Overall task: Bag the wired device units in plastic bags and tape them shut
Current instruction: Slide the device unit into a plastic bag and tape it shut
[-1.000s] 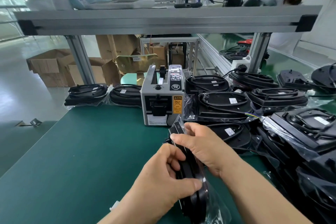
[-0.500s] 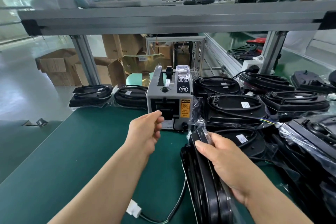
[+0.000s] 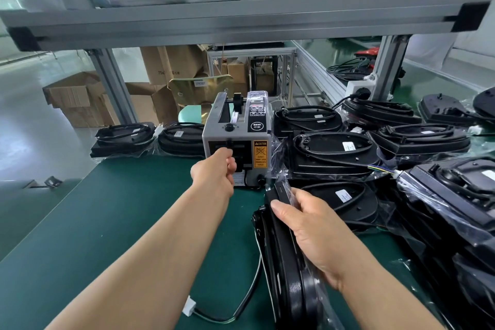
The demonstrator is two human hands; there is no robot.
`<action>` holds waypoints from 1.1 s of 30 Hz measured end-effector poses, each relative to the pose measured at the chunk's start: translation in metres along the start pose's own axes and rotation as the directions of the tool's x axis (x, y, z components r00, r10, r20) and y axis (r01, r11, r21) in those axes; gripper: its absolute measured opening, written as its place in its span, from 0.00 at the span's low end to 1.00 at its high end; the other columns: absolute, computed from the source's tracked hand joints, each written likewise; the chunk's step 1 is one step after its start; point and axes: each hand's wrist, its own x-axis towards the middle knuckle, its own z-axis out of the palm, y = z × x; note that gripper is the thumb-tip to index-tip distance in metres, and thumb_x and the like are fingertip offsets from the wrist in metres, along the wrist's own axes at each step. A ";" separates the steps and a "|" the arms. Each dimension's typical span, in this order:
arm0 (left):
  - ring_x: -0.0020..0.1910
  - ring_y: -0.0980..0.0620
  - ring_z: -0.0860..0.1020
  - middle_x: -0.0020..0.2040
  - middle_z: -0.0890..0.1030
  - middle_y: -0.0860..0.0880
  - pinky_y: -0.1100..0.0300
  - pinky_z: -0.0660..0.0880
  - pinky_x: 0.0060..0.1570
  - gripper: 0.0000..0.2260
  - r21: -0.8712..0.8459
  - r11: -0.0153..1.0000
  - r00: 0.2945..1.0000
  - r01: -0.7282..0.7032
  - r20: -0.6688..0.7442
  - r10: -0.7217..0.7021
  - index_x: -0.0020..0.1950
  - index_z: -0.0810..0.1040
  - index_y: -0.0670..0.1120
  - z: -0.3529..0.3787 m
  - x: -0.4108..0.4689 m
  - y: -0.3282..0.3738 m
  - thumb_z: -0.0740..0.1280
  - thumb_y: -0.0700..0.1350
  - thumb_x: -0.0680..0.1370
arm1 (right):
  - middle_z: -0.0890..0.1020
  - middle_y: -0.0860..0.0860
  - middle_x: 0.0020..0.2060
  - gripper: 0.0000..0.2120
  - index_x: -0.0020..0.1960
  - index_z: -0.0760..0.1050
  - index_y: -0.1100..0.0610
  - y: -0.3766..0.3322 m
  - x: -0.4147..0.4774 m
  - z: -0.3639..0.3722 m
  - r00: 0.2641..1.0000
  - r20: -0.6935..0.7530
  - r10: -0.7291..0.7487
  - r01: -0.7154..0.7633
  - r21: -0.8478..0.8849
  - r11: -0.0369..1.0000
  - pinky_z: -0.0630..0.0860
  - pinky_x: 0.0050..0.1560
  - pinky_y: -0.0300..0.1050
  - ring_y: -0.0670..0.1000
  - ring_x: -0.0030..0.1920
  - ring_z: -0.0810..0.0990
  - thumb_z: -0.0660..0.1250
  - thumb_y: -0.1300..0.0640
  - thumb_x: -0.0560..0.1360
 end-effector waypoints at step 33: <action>0.24 0.64 0.70 0.25 0.74 0.60 0.66 0.65 0.32 0.17 0.509 0.603 0.723 -0.614 0.670 0.171 0.26 0.78 0.53 -0.039 -0.075 -0.002 0.73 0.42 0.74 | 0.77 0.53 0.42 0.18 0.60 0.78 0.65 0.000 -0.006 0.011 0.921 -0.171 -0.351 0.268 -0.377 0.887 0.73 0.50 0.50 0.52 0.44 0.75 0.53 0.57 0.84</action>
